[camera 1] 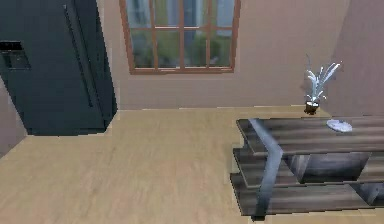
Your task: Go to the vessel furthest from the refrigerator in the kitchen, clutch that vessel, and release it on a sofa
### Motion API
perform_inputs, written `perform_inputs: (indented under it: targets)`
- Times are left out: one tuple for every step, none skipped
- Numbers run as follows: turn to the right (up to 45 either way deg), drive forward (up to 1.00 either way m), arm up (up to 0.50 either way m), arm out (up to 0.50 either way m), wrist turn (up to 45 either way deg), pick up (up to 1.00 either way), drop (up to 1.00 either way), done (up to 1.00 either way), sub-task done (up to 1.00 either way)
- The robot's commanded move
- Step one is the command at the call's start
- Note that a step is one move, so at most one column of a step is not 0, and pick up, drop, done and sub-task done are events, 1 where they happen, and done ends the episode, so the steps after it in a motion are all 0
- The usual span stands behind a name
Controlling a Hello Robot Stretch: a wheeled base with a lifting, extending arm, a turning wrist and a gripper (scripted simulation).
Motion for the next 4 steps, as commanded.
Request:
perform_inputs:
  targets:
    - [6.0, 0.0, 0.0, 0.0, 0.0, 0.0, 0.0, 0.0, 0.0]
    - [0.0, 0.3, 0.0, 0.0, 0.0, 0.0, 0.0, 0.0, 0.0]
    - [0.0, 0.3, 0.0, 0.0, 0.0, 0.0, 0.0, 0.0, 0.0]
    - [-45.0, 0.0, 0.0, 0.0, 0.0, 0.0, 0.0, 0.0, 0.0]
